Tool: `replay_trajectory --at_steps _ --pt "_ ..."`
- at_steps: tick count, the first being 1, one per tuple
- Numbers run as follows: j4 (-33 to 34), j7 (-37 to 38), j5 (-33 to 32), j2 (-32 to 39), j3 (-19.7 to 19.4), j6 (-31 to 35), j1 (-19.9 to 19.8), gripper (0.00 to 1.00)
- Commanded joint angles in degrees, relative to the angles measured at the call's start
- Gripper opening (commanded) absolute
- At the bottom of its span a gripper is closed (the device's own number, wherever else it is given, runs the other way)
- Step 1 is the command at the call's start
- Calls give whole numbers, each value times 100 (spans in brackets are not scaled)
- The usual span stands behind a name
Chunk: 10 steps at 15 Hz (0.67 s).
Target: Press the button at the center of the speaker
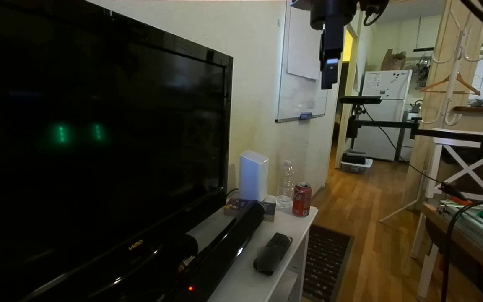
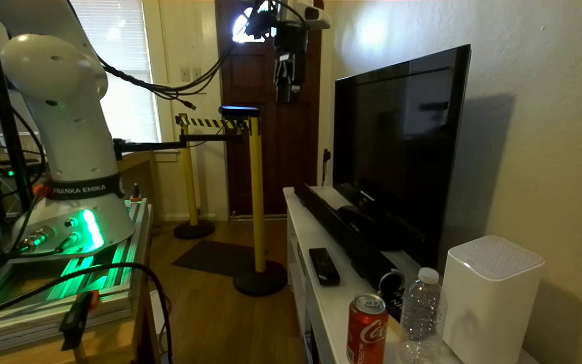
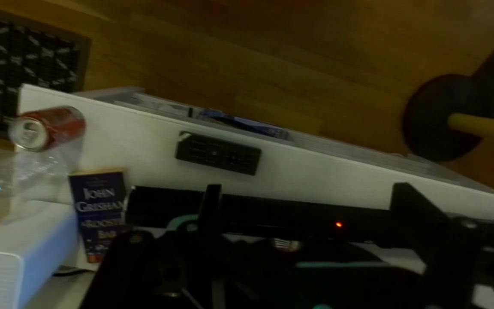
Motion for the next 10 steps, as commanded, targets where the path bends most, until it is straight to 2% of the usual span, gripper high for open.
replay_trajectory --at_steps 1,6,7,10 --pt "391 149 839 739 151 609 272 100" --pt "1122 553 1253 1867 425 1094 432 100" --pt "689 324 1024 1355 386 1026 368 100" --pt "780 346 1025 1562 413 1046 367 100"
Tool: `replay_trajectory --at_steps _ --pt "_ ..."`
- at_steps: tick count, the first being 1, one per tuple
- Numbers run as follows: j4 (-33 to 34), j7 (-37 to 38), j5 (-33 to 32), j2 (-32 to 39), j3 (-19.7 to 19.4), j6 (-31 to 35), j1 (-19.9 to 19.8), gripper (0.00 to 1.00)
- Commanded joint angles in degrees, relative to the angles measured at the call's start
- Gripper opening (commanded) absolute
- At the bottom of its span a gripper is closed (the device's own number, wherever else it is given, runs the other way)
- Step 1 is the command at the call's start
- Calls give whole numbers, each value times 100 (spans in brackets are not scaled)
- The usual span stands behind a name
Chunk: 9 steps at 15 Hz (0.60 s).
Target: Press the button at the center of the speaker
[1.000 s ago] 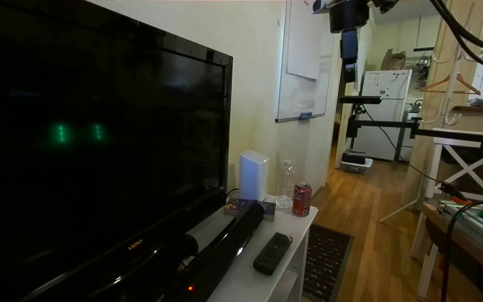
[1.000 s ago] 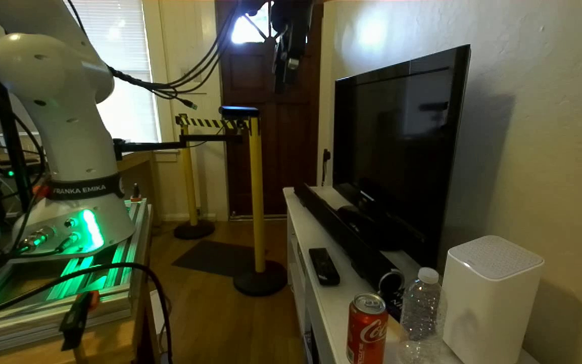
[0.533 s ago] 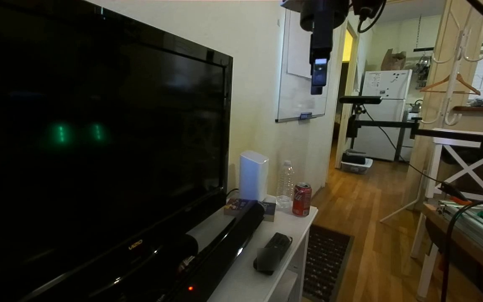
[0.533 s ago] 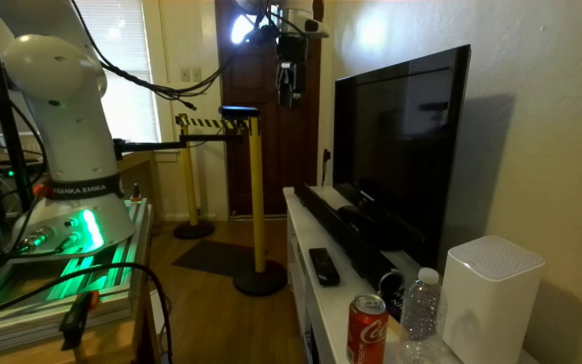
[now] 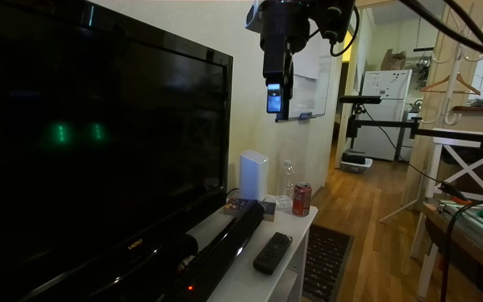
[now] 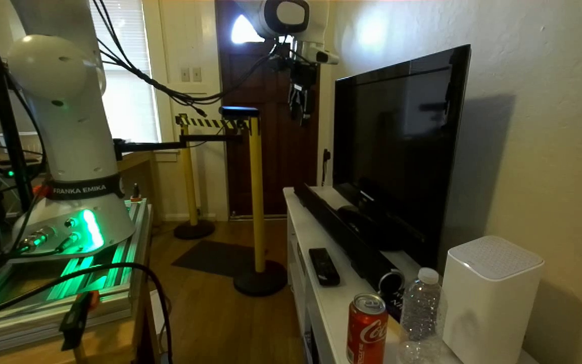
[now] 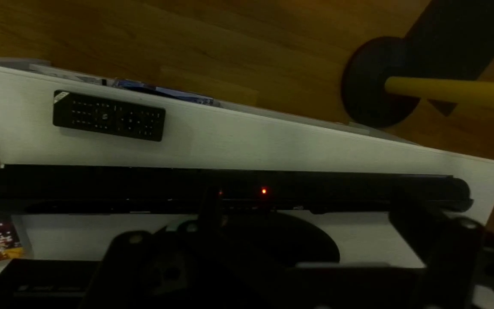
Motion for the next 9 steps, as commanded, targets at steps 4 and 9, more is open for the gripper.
replay_trajectory --at_steps 4,9 --pt "54 -49 159 134 55 179 23 100" --pt "358 443 -29 1063 369 1034 296 100"
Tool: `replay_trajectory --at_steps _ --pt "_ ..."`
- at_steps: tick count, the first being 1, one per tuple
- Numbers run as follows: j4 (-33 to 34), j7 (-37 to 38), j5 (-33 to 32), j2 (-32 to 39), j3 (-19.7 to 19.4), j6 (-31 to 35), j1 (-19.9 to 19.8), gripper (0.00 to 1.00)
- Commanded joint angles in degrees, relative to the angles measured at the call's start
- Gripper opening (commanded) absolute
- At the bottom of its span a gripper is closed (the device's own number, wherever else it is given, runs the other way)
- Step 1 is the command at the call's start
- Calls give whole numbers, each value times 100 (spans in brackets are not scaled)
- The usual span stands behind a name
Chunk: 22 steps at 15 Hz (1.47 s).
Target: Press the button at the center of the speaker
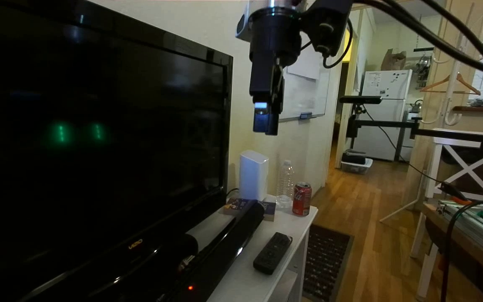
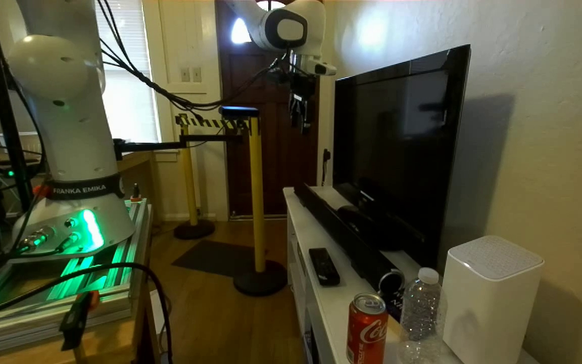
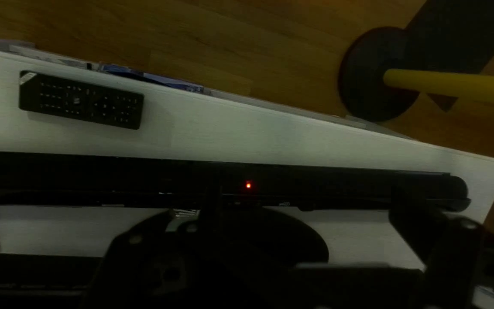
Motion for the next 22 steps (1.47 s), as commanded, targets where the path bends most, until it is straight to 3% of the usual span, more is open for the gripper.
replay_trajectory --at_steps 1,2,3,8,11,12,13,14,17,22 --pt "383 389 22 837 205 649 228 100" --pt "412 561 -153 1016 221 897 304 75" --pt "444 670 -210 1190 224 1128 365 74" --pt "486 1240 -513 1834 -49 2535 582 36" --pt "487 1211 -664 2159 -257 3551 634 16" --pt "512 1131 -607 2279 -261 3743 589 10" --pt "336 990 -474 2006 -139 3407 497 2" --pt "335 976 -472 2072 -160 3486 484 21" --pt "335 970 -470 2076 -149 3484 479 3" --pt "705 1081 -489 2531 -198 3531 550 1"
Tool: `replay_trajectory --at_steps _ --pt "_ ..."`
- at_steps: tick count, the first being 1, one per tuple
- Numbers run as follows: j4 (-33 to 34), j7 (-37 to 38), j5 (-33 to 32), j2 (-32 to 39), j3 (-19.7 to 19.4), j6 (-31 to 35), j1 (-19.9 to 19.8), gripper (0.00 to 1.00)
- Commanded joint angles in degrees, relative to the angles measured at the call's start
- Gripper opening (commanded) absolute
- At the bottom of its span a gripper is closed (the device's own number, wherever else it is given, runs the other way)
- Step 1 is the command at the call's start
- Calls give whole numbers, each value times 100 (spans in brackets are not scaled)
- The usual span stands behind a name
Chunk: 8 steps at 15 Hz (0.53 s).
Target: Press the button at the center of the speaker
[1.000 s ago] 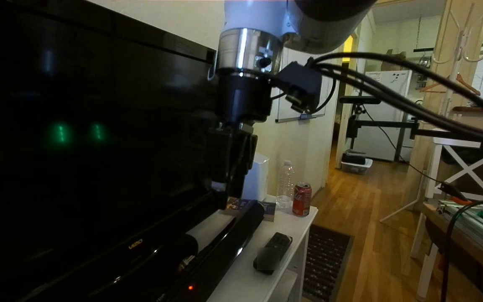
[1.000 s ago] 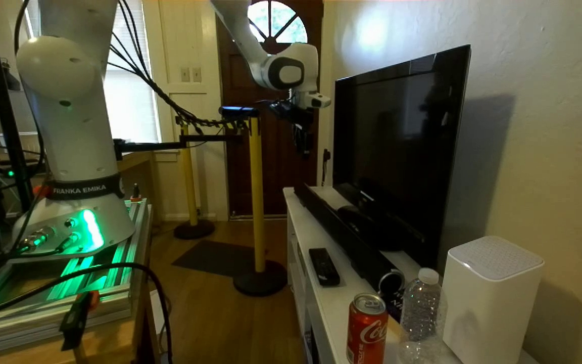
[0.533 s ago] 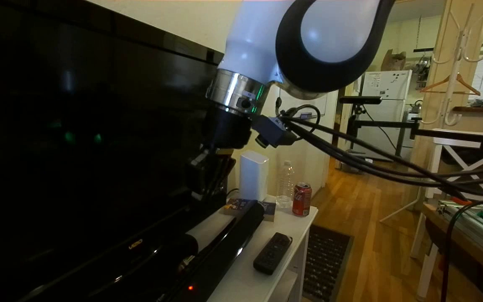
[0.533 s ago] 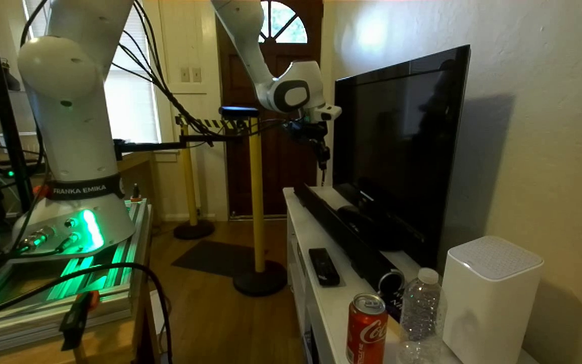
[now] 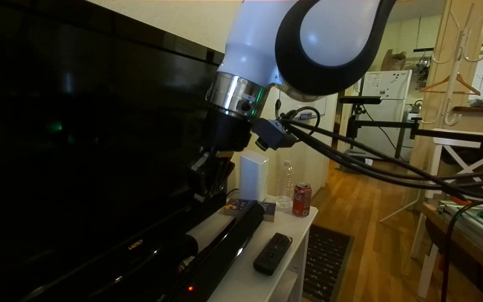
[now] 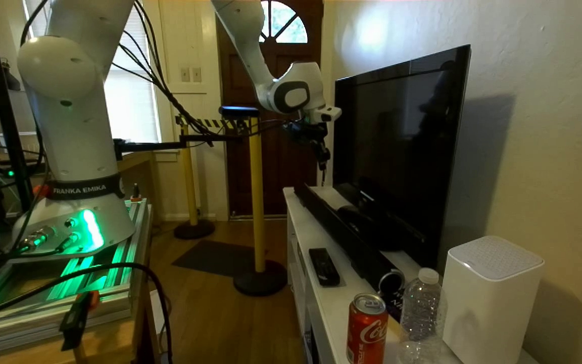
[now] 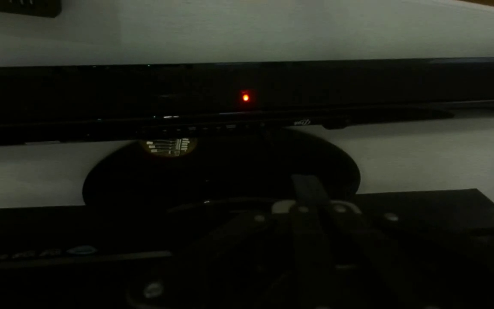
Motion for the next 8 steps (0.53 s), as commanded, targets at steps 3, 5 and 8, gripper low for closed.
replay_trajectory --at_steps 3,5,8 --pt "741 154 -43 871 -119 -7 131 2" --pt "1034 163 -50 1196 -155 -61 183 1" --pt "1458 216 -83 1636 -305 -175 311 2"
